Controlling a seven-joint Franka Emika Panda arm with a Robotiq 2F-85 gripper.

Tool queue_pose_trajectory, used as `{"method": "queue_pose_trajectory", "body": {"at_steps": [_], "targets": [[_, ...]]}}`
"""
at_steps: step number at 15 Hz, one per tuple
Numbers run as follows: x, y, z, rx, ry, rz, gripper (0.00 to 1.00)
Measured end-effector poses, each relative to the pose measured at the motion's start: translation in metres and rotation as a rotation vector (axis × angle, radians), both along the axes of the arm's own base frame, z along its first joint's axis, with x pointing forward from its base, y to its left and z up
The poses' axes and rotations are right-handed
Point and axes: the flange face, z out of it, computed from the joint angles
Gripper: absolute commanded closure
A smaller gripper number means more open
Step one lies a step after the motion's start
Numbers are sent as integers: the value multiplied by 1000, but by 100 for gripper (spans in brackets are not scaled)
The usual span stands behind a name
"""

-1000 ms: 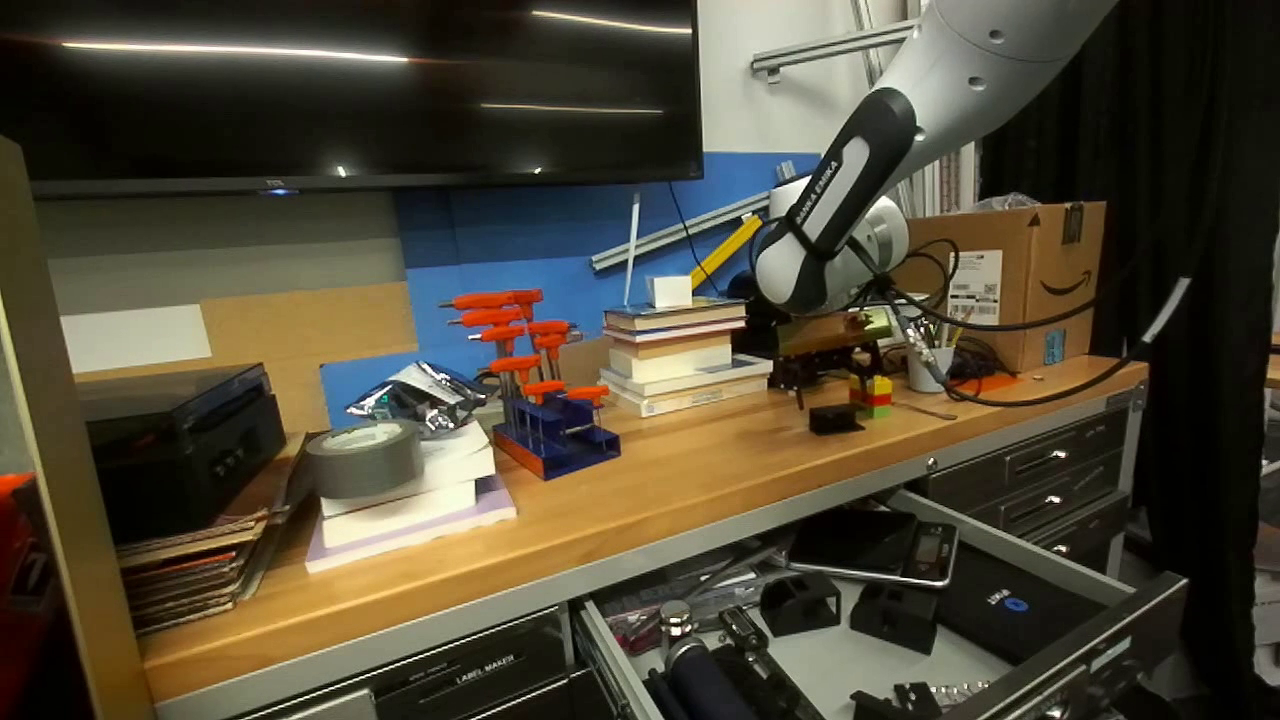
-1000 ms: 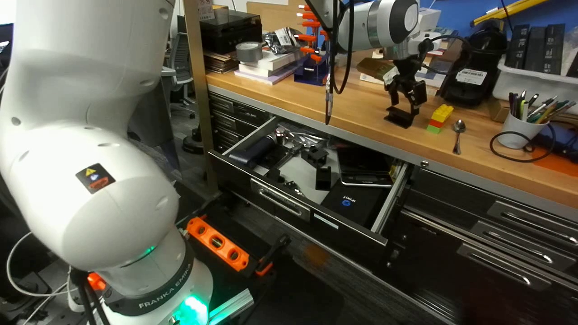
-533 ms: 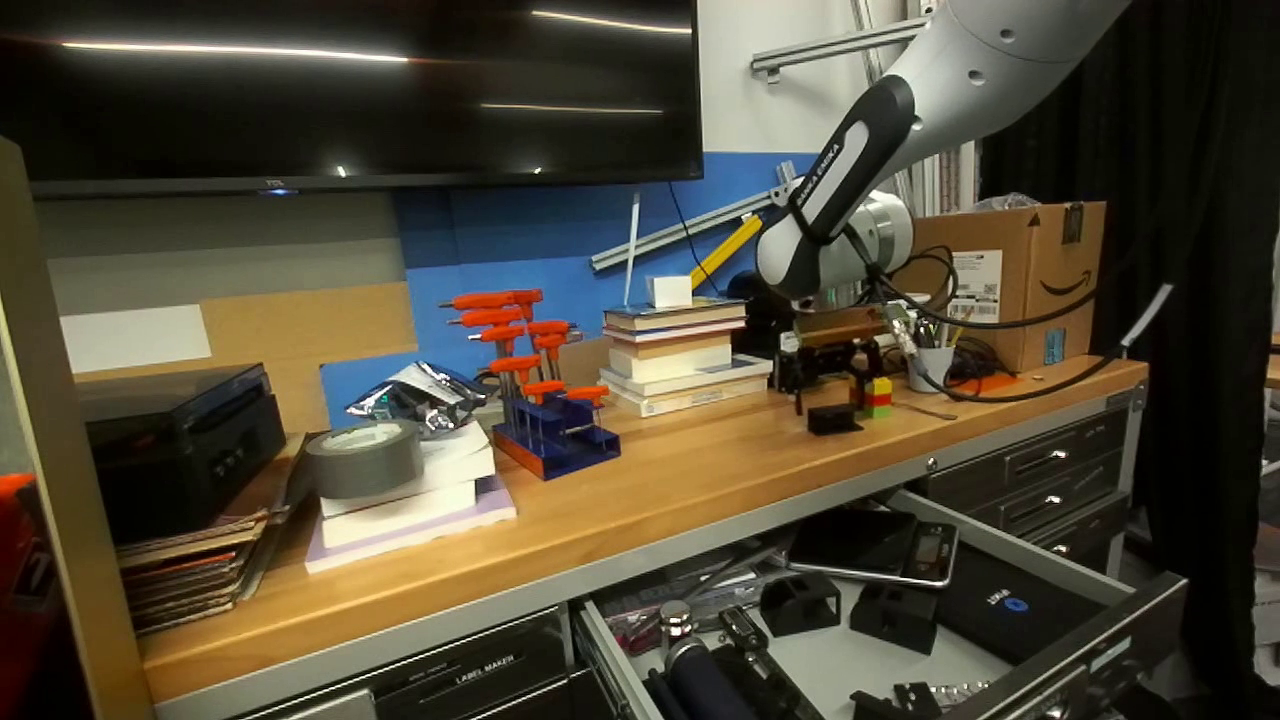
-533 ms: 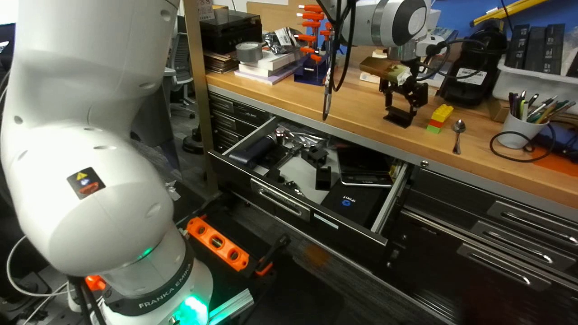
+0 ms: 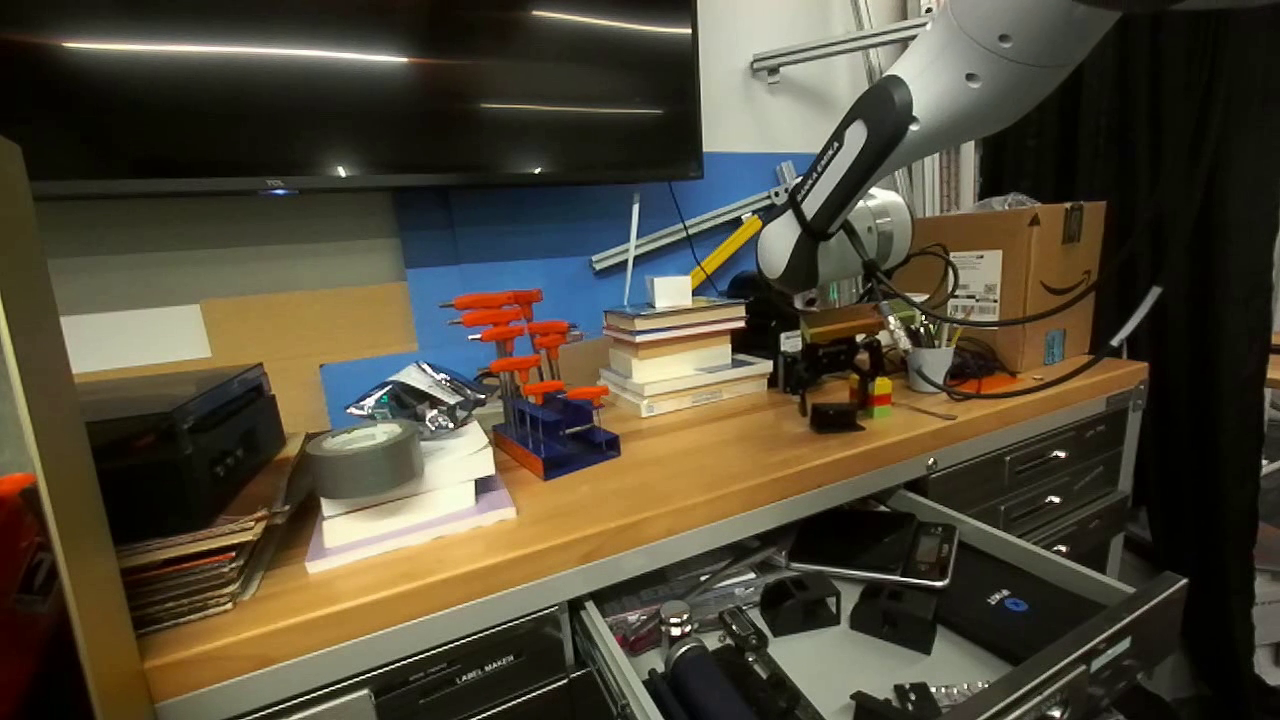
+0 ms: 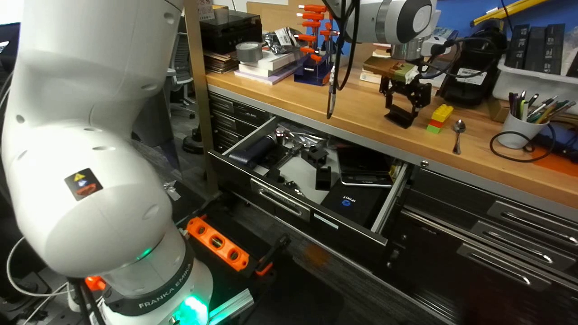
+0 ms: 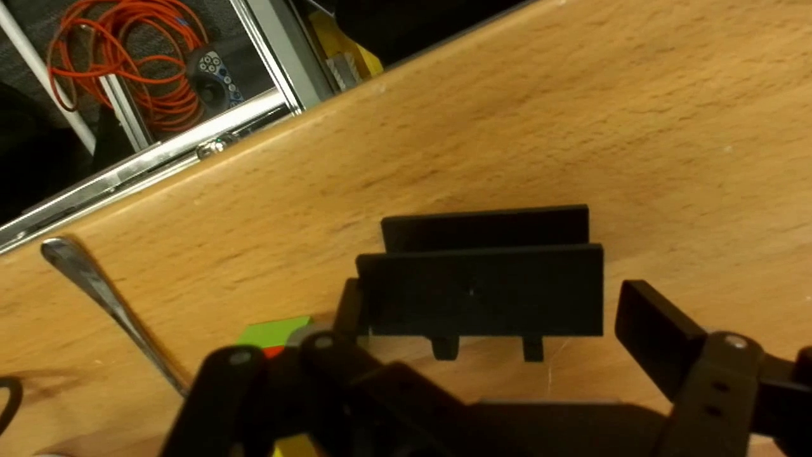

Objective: Put the black objects inside the open drawer and close the drawer

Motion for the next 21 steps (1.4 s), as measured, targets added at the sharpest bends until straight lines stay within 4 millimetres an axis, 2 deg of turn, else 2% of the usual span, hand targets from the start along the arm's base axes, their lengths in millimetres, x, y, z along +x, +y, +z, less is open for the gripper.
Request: {"method": "queue_pose_trajectory", "body": {"at_steps": [15,16,18,21], "targets": [[3,-8,-10,0,33,1,1],[3,-8,-10,0,33,1,25],[4,-9,-10,-1,34,1,30],[5,-10,-8,-2,32,2,55]]}}
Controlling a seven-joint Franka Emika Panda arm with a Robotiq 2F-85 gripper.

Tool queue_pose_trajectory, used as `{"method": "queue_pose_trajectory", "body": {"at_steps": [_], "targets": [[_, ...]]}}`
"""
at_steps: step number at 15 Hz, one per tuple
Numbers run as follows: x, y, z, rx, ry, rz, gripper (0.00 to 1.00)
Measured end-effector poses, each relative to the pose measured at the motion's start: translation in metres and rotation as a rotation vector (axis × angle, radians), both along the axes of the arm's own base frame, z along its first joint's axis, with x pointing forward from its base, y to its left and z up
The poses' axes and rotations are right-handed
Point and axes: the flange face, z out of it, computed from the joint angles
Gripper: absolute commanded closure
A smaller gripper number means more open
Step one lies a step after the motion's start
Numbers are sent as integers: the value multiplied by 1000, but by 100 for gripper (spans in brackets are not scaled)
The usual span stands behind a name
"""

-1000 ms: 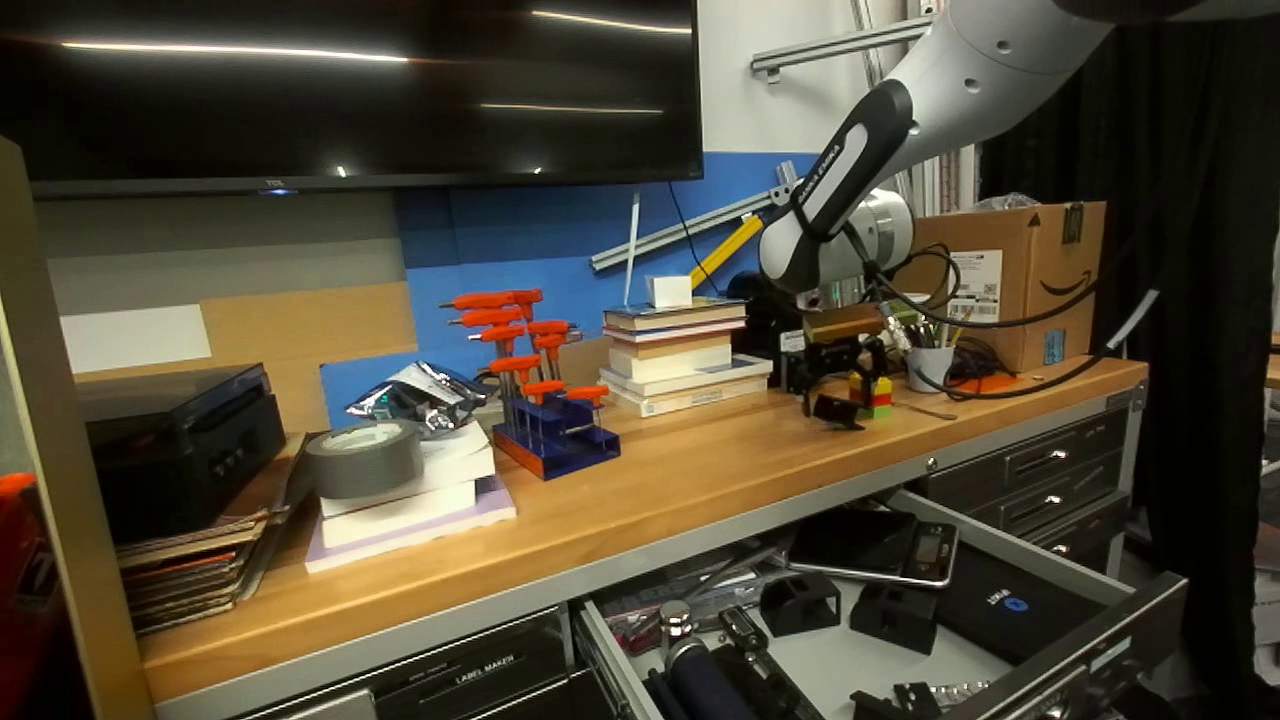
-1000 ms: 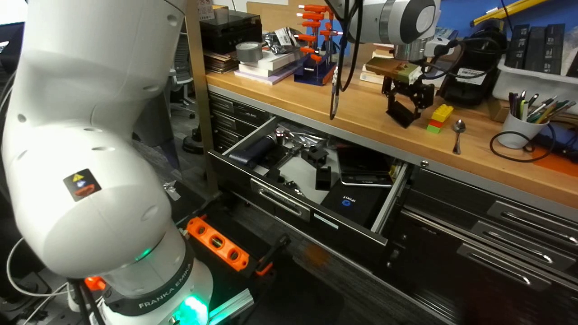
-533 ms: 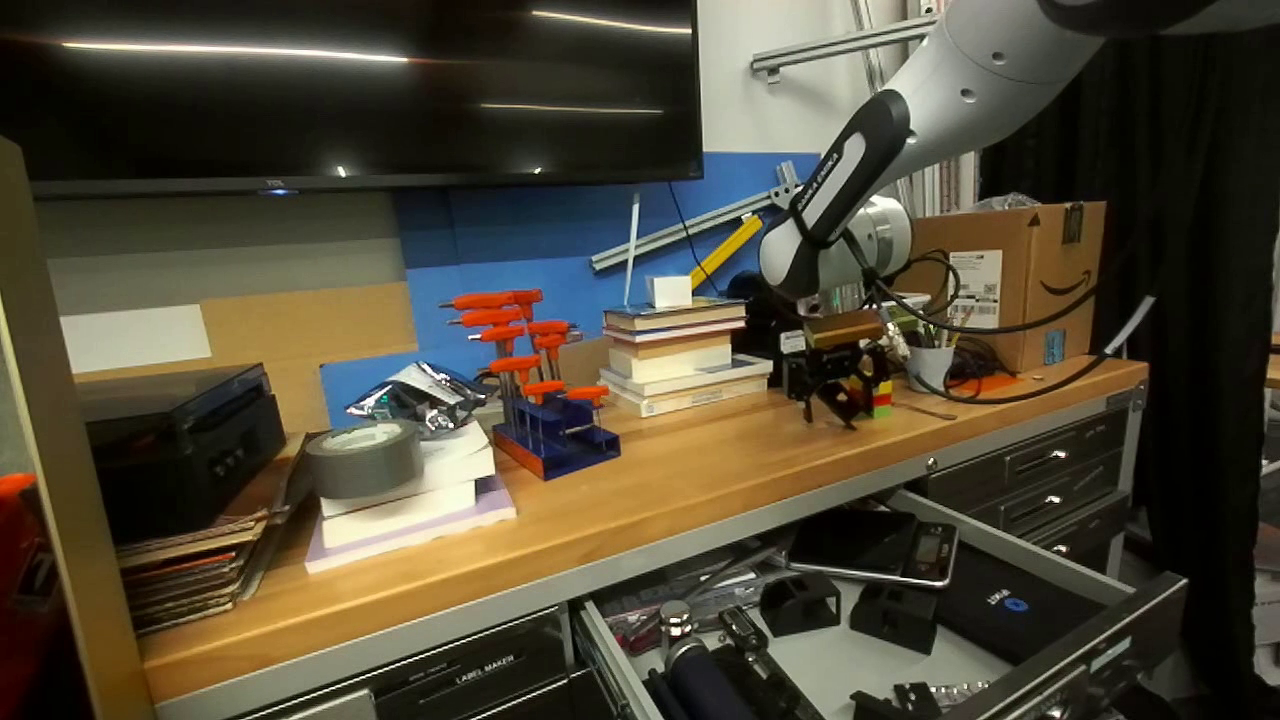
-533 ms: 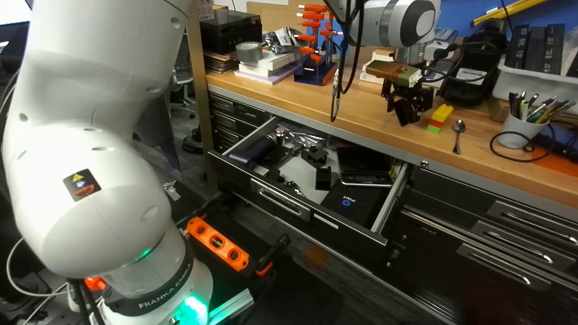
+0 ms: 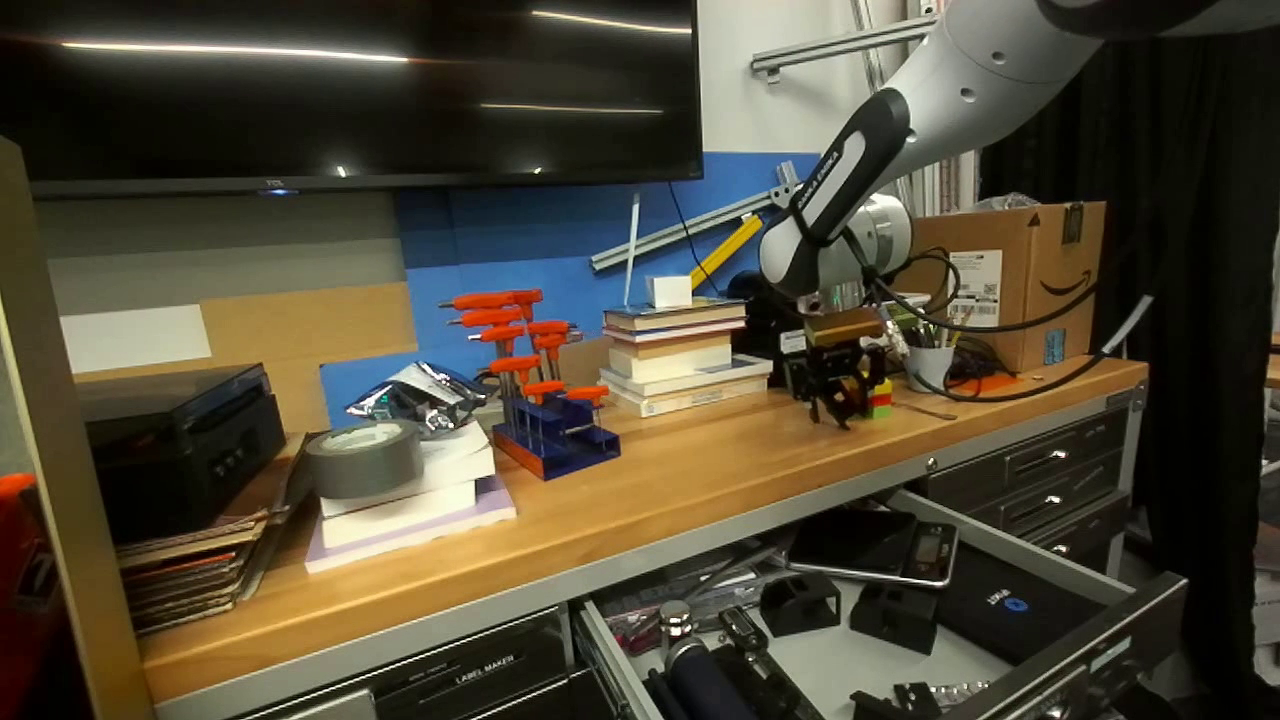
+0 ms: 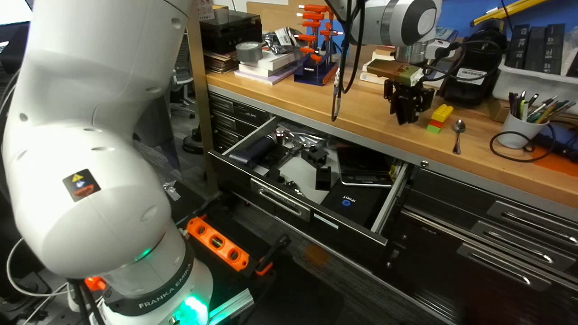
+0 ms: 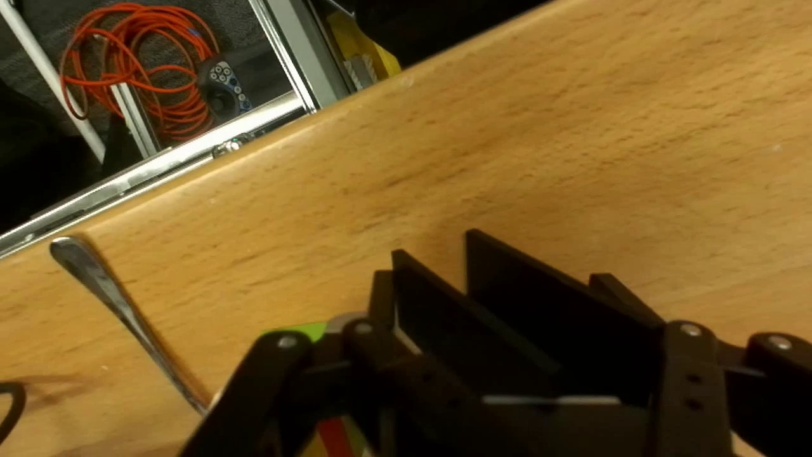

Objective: Put the black objects inside the open drawer and close the drawer

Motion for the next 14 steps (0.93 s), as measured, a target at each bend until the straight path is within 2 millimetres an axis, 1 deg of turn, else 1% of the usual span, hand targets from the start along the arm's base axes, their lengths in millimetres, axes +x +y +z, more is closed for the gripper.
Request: {"method": "queue_pose_trajectory", "body": {"at_steps": [2,4,5,9,12,14], "targets": [[0,-1,1,0,4,1,69],[0,-1,1,1,7,2,82],[0,-1,2,1,7,2,77],[-1,3,2,10,30,8,77],[-7,20,6,52,78,34,77],[-19,37,15,84,115,57,77]]}}
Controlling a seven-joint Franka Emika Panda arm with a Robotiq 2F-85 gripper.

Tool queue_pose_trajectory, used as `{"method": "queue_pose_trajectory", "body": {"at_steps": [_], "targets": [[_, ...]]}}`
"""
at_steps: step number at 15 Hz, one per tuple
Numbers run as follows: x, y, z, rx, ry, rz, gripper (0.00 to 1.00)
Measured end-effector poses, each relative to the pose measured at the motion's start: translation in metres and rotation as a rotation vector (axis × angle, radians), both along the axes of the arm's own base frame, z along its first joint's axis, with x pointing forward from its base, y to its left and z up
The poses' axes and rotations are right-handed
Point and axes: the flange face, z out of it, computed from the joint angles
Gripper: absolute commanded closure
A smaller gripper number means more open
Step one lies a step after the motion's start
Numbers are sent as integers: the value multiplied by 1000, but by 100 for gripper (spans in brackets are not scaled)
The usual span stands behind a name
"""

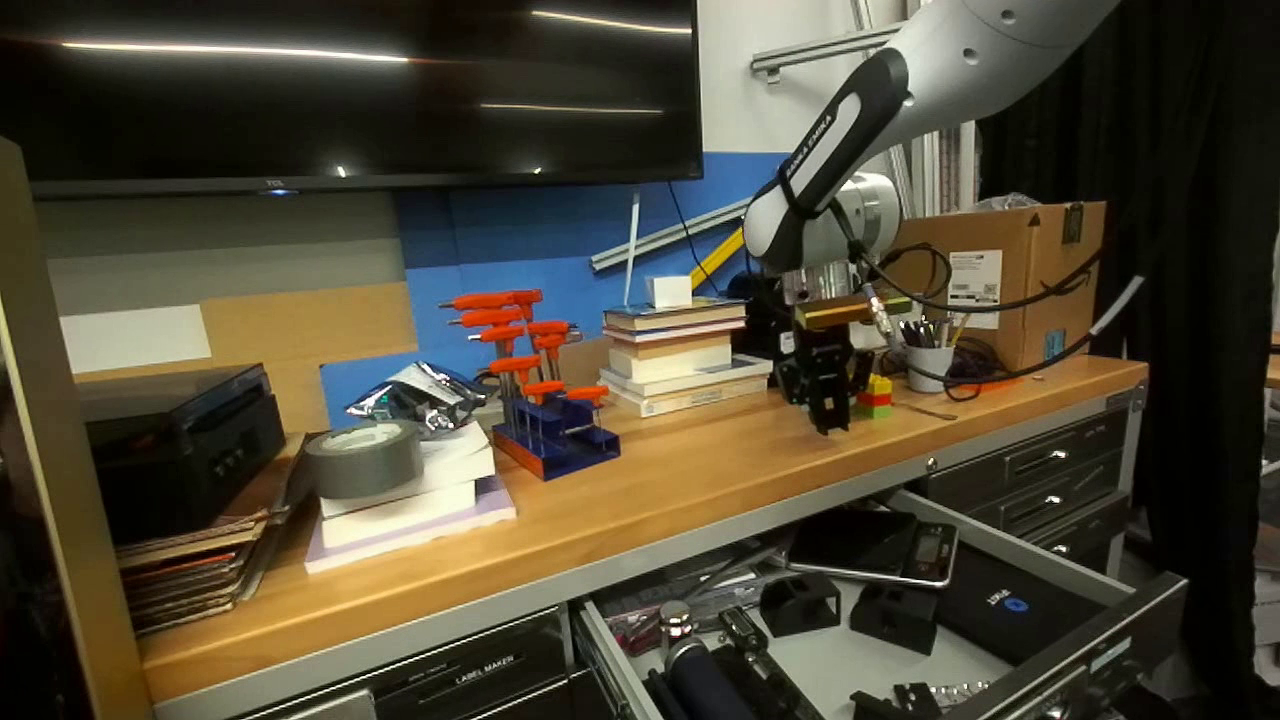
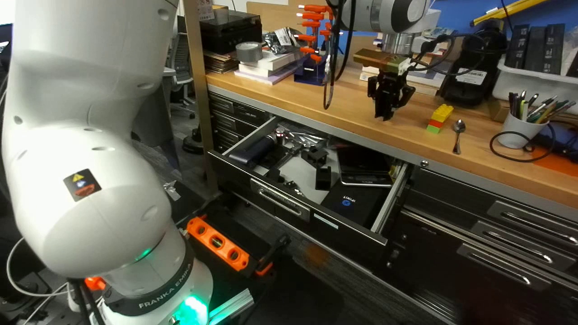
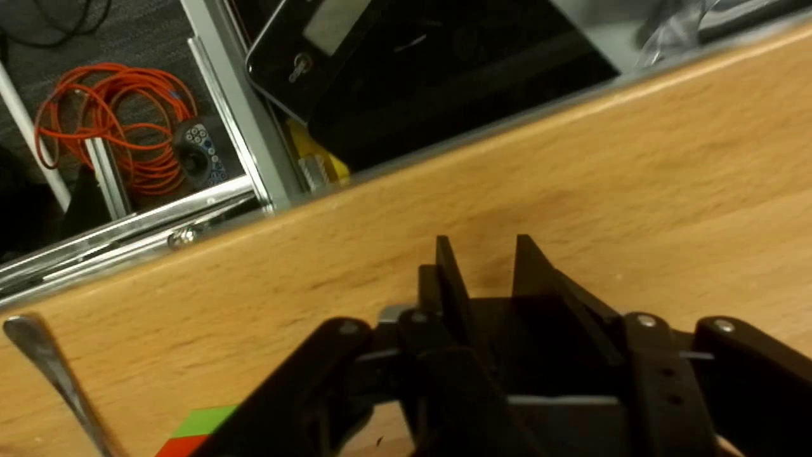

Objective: Put the black objects inside the open drawer and close the drawer

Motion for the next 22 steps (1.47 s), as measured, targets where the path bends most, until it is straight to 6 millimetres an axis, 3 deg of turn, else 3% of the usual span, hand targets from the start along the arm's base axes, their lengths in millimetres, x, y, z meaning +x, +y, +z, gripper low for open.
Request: {"method": "queue_pose_trajectory", "body": {"at_steps": [3,6,9,13,16,19,22], "targets": [[-33,29,20,38,49,27,78],[-78,57,38,112,101,41,78],[-127,86,39,203,151,52,77],[-182,129,15,287,226,59,78],[-208,160,-16,329,252,55,78],[-221,178,-45,359,231,27,78],[-217,179,-66,370,181,-15,77]]}}
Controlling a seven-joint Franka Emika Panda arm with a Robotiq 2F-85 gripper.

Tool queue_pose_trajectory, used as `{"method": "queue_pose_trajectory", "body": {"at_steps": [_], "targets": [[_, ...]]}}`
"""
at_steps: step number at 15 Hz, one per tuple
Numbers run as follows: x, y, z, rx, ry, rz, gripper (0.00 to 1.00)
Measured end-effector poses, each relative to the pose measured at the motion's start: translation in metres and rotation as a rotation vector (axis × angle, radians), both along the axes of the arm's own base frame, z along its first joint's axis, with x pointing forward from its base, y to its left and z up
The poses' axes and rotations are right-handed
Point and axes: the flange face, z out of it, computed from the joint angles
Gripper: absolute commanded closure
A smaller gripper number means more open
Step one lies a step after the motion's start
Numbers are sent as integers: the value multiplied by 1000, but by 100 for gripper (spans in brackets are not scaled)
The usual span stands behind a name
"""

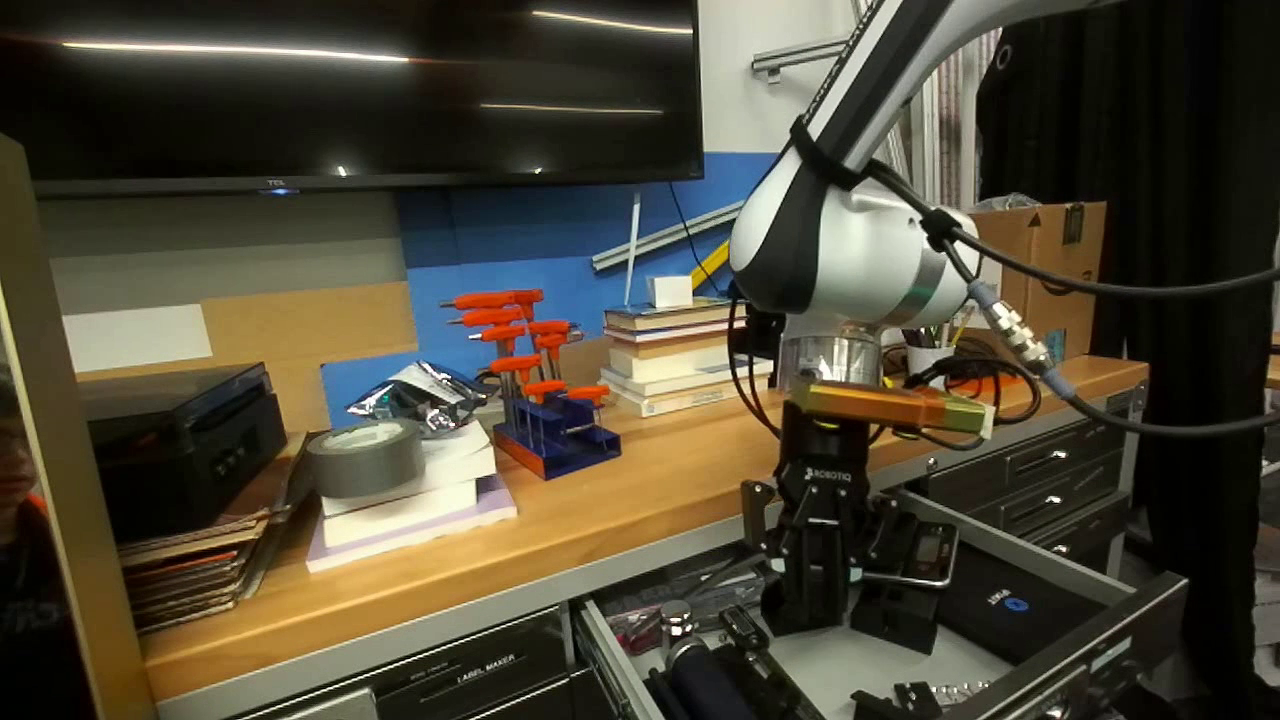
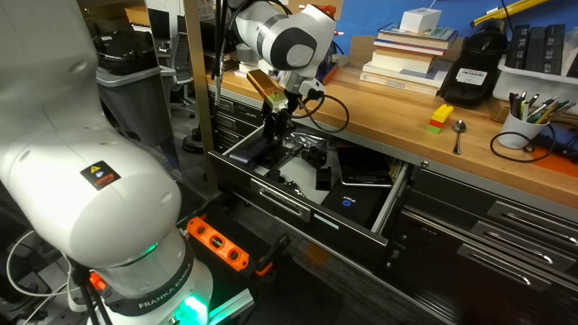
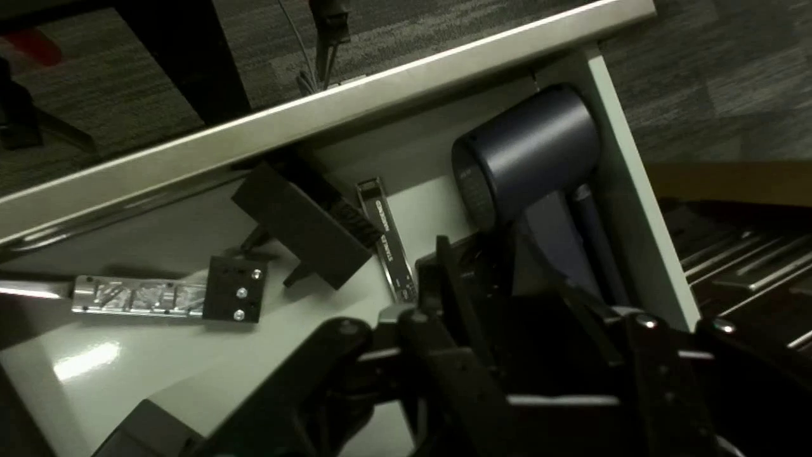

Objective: Put the black objects inside the open drawer and close the drawer

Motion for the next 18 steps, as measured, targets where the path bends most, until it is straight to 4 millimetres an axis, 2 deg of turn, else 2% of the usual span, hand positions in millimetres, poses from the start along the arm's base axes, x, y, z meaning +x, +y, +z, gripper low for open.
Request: {"method": "queue_pose_trajectory", "body": {"at_steps": [5,12,13,14,15,16,18], "targets": [[15,-16,-28,30,-76,-86,77],[20,-42,-65,31,-122,-171,77],[20,-45,-68,25,-125,-176,70],[21,-47,-70,20,-128,-181,32],[21,-48,-72,16,-132,-185,31],[21,-49,-73,13,-134,-188,26],[21,-52,-75,10,-135,-193,10]]}}
